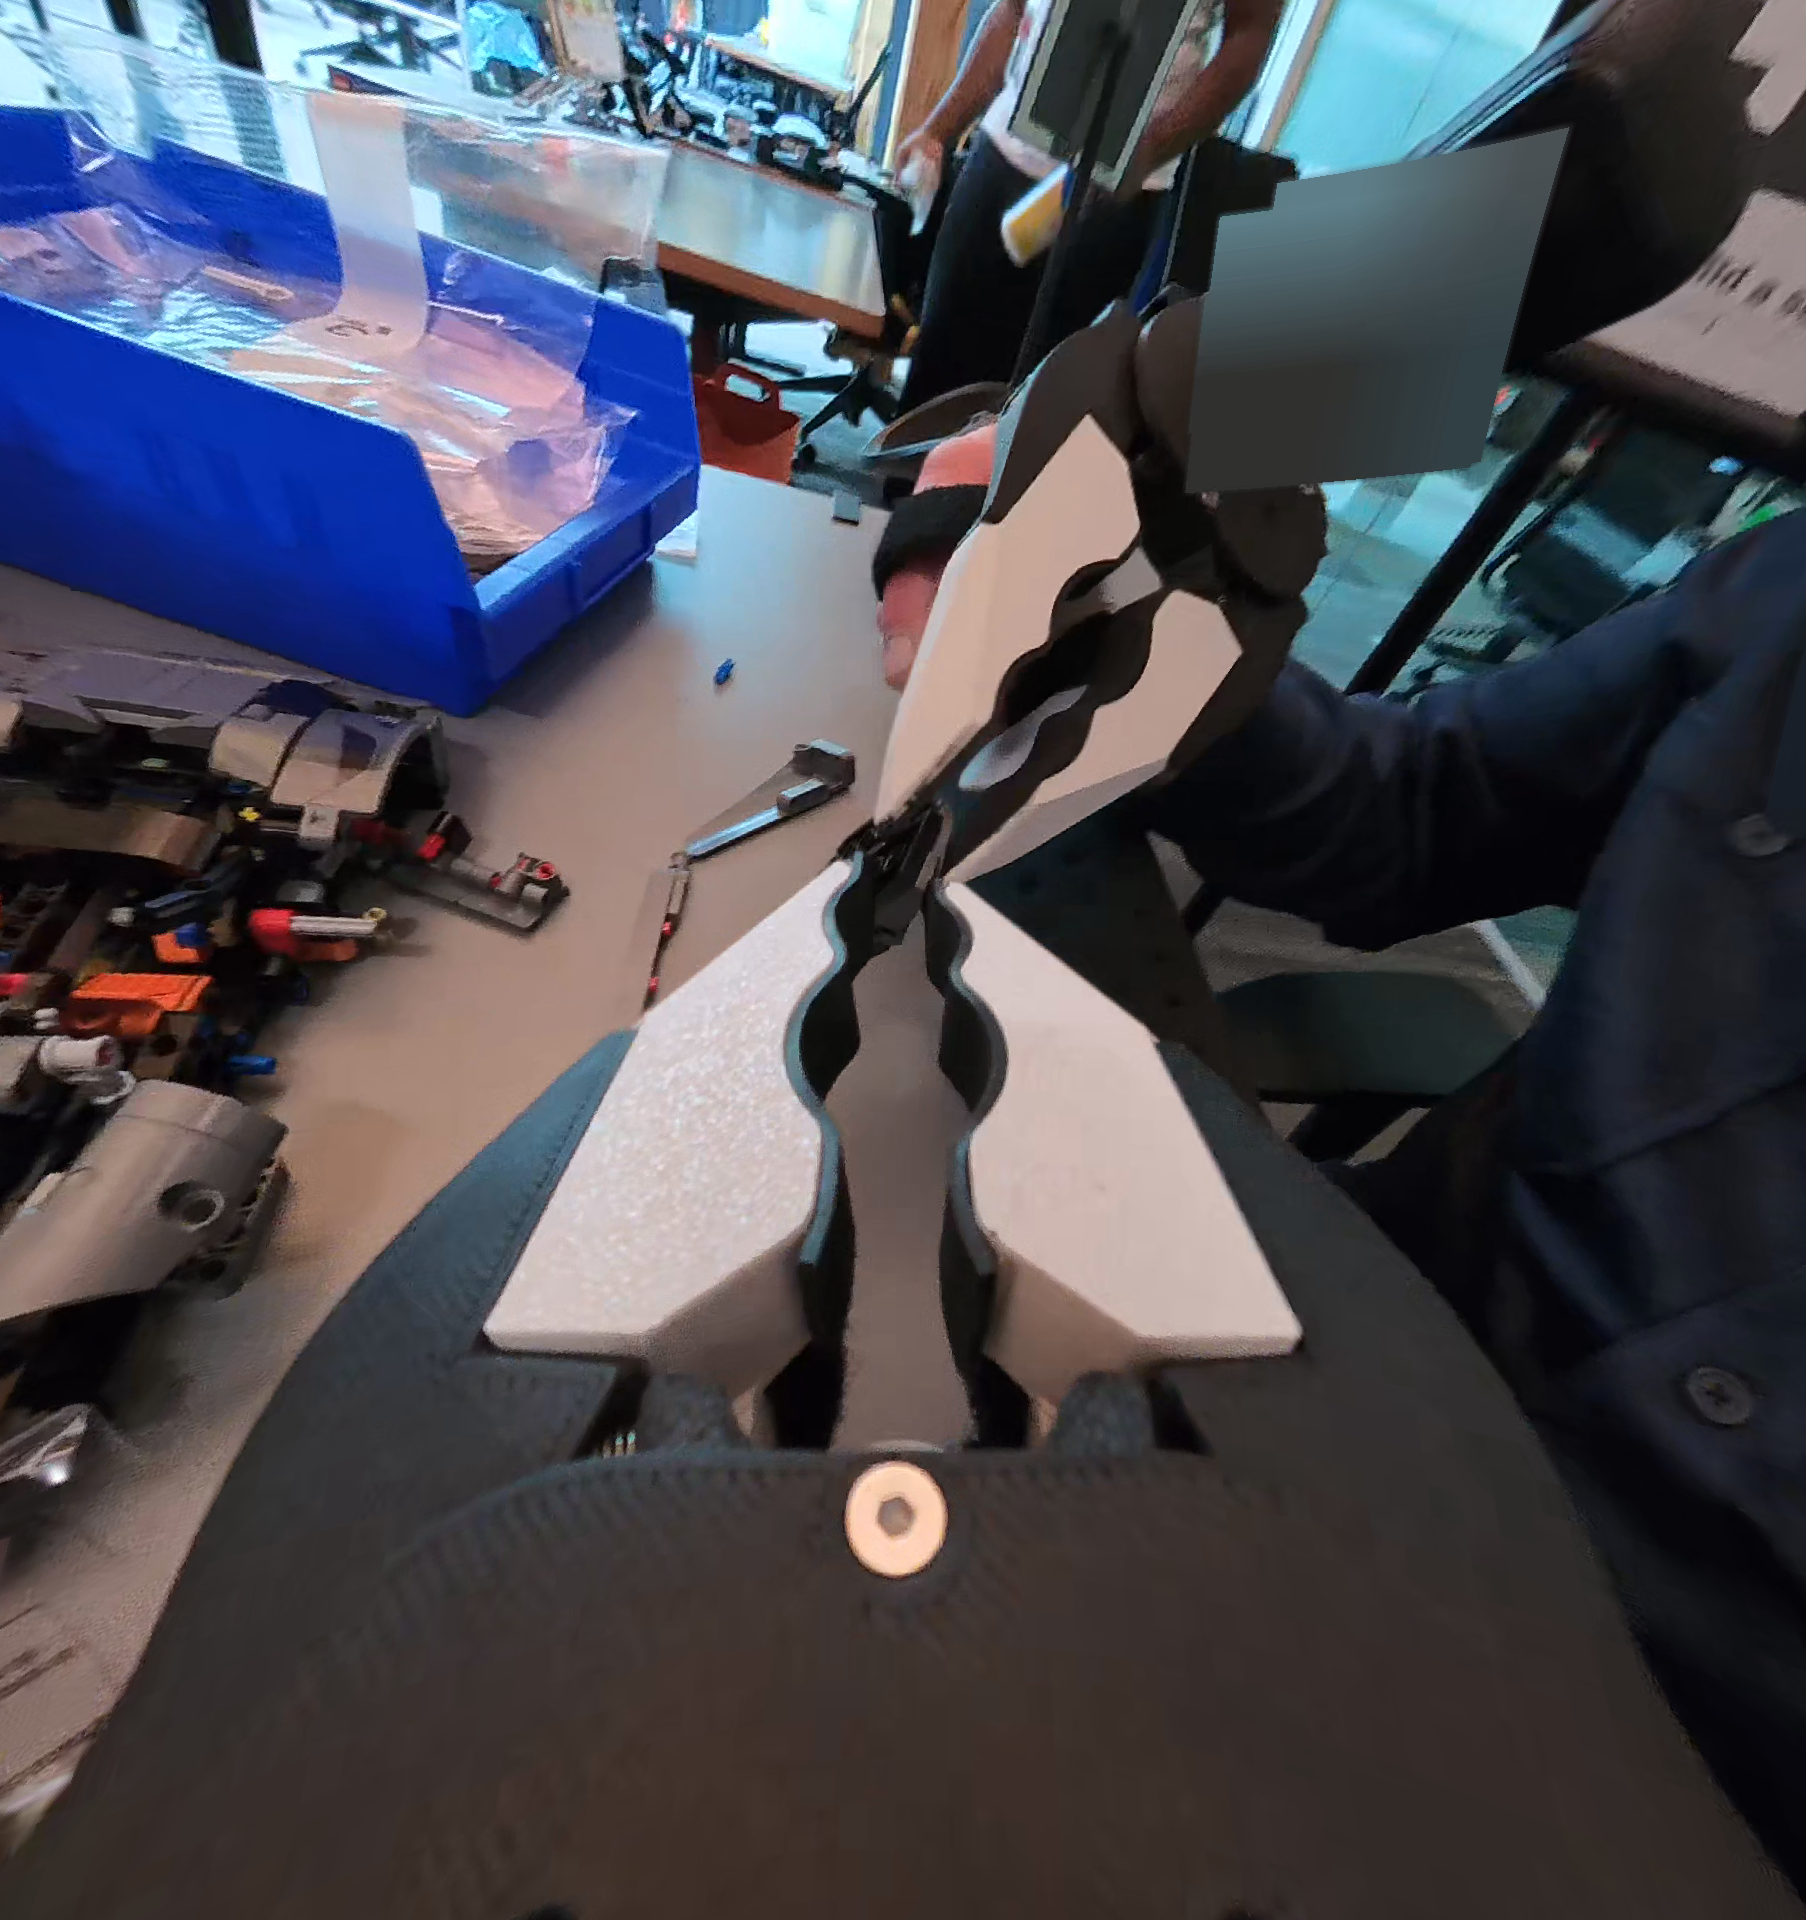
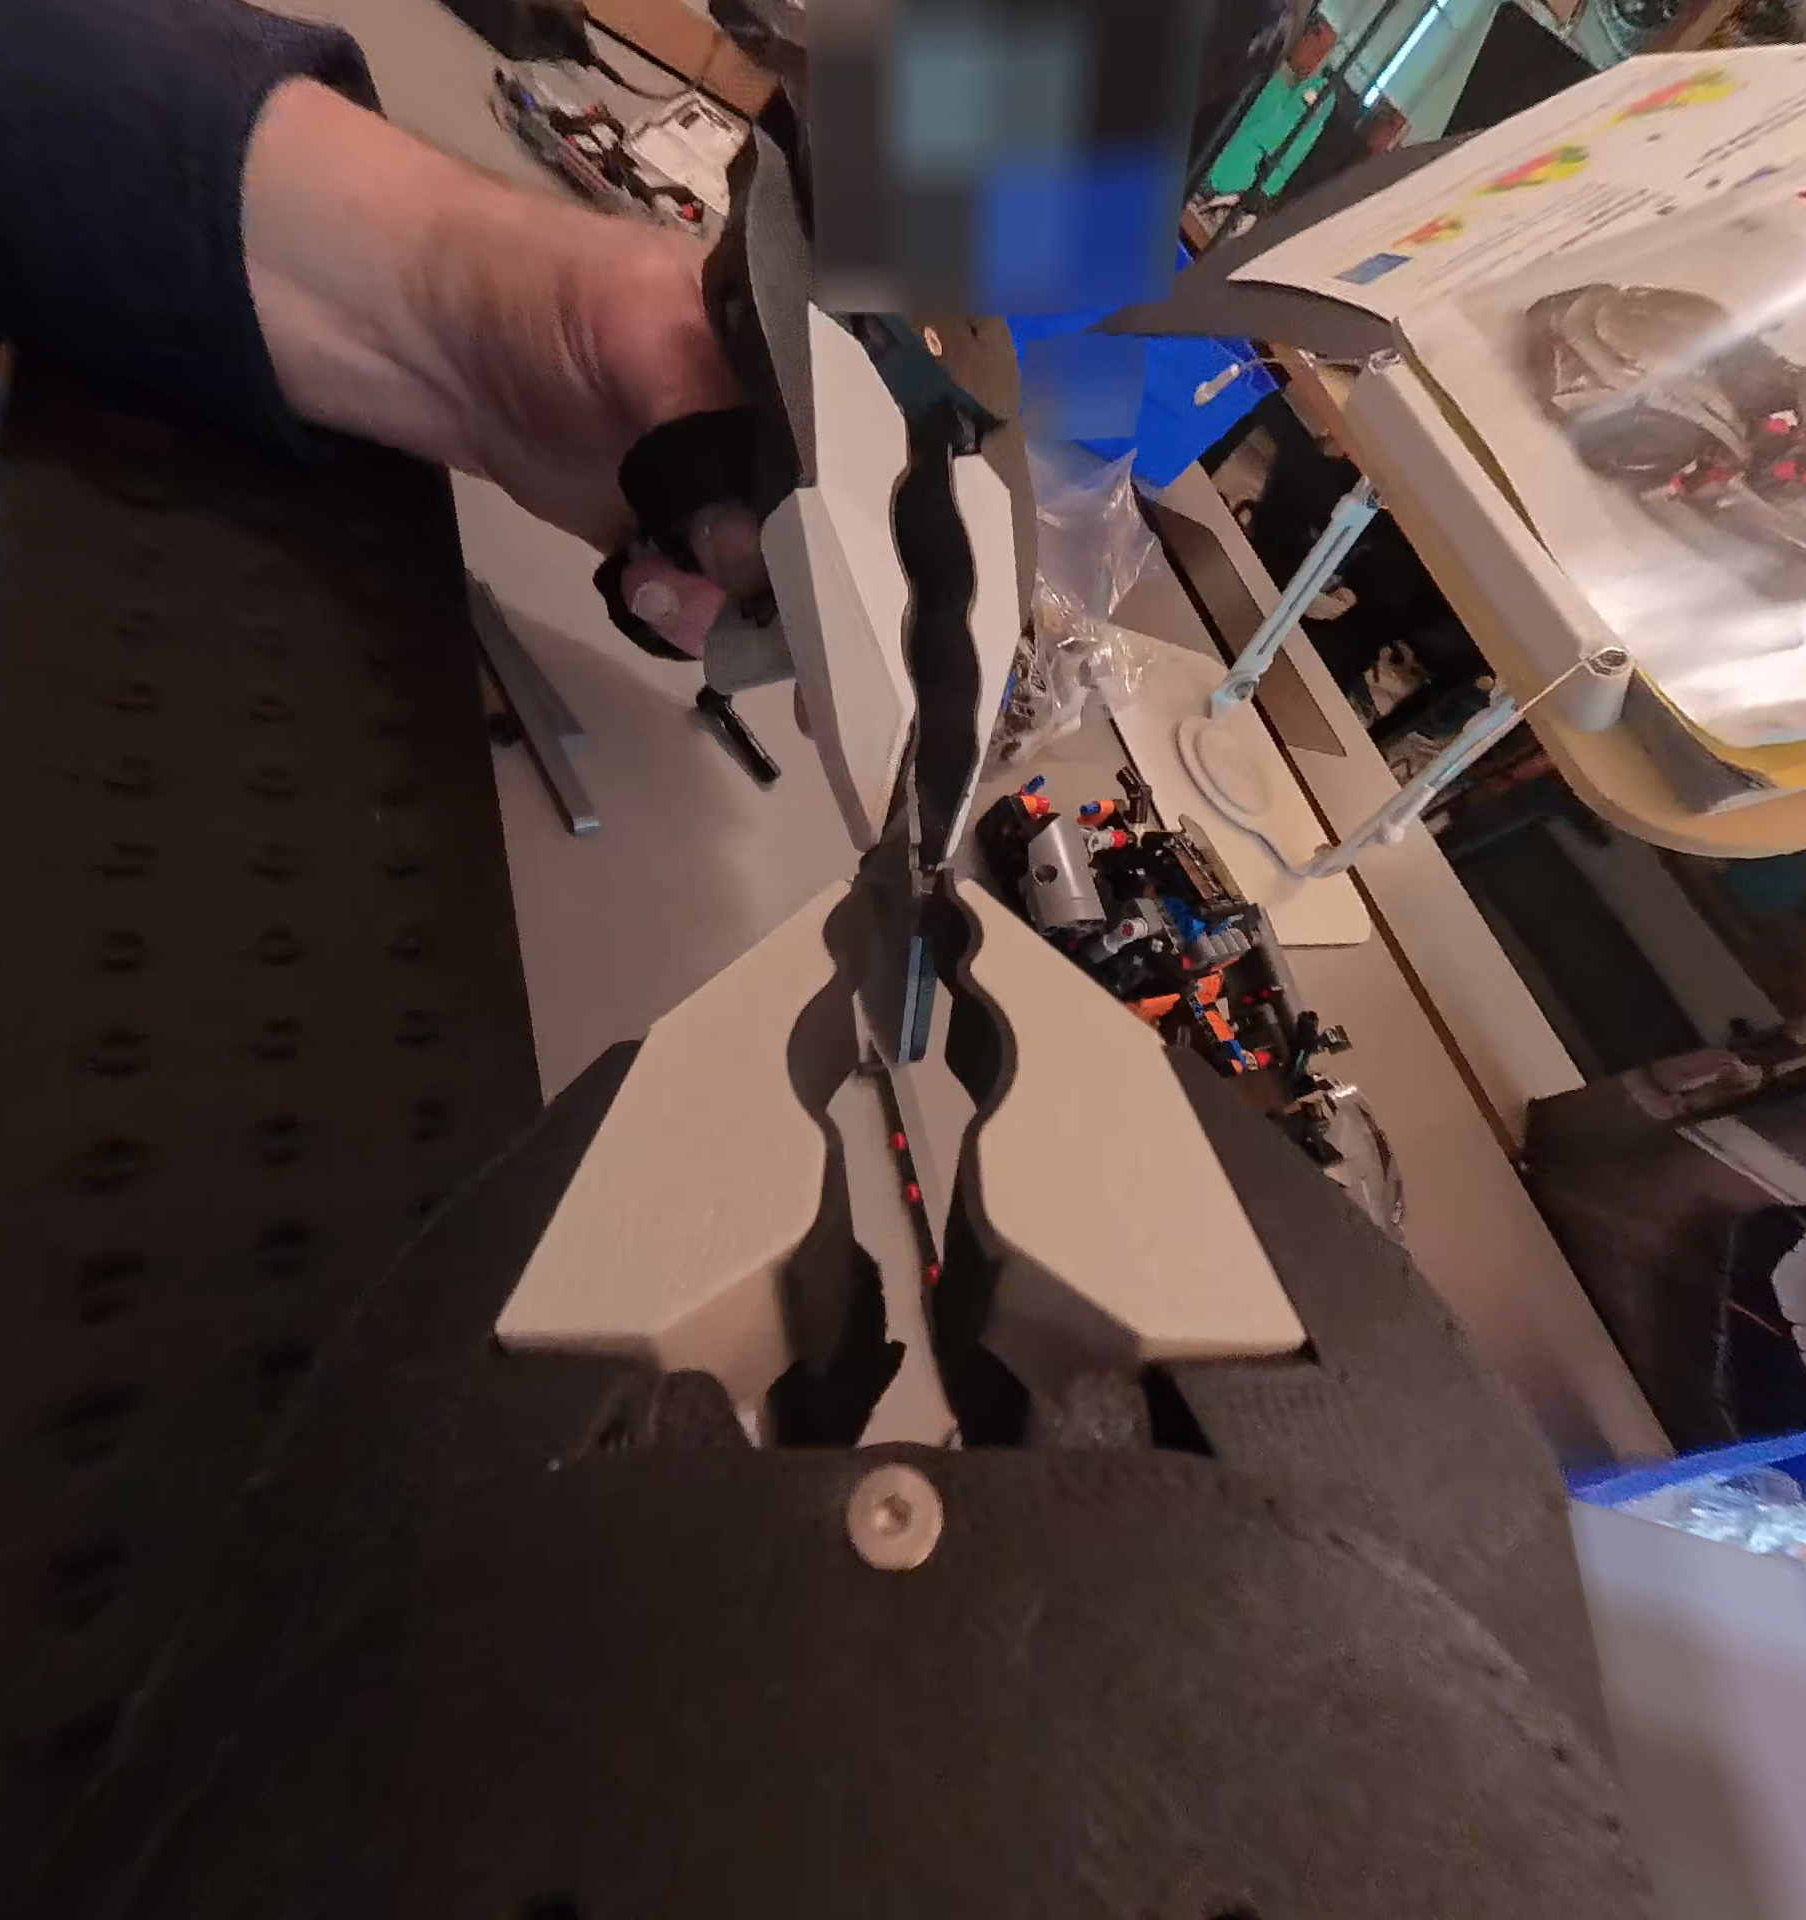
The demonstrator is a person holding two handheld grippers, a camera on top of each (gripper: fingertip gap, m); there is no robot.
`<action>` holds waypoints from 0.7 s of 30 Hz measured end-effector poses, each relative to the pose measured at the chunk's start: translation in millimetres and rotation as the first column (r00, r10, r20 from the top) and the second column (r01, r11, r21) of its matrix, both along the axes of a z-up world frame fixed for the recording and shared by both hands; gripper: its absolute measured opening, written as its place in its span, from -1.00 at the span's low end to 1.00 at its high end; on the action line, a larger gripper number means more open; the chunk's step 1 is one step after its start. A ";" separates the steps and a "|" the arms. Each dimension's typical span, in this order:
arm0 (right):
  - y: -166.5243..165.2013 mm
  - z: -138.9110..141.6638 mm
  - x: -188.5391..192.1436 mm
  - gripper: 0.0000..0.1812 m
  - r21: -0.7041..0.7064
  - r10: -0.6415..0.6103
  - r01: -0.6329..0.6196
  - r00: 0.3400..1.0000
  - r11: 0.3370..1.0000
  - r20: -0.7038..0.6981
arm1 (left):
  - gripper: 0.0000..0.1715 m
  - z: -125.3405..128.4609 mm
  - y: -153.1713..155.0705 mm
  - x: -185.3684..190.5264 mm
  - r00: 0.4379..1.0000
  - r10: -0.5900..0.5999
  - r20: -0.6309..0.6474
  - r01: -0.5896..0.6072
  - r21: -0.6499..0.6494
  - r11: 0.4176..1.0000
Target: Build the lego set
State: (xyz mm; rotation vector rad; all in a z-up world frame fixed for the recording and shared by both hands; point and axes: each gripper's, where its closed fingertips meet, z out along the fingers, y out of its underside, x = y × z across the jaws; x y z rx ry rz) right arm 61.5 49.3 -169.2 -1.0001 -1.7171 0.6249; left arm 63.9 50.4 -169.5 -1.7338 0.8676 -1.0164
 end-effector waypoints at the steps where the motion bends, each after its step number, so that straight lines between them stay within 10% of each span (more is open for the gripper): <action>1: -0.9 0.4 0.2 -0.91 0.001 0.005 -0.005 1.000 1.000 0.002 | -0.92 0.7 -0.7 0.3 1.000 -0.009 0.013 0.009 -0.011 1.000; 8: -3.9 12.0 -1.0 -0.90 0.010 0.024 -0.024 0.999 1.000 -0.032 | -0.93 12.1 -5.1 -0.5 0.984 -0.067 0.165 0.082 -0.088 0.993; 21: -1.5 9.4 -0.1 -0.97 -0.204 0.072 -0.080 0.996 0.976 -0.043 | -0.94 1.1 -1.3 0.3 1.000 -0.026 0.006 0.026 0.007 1.000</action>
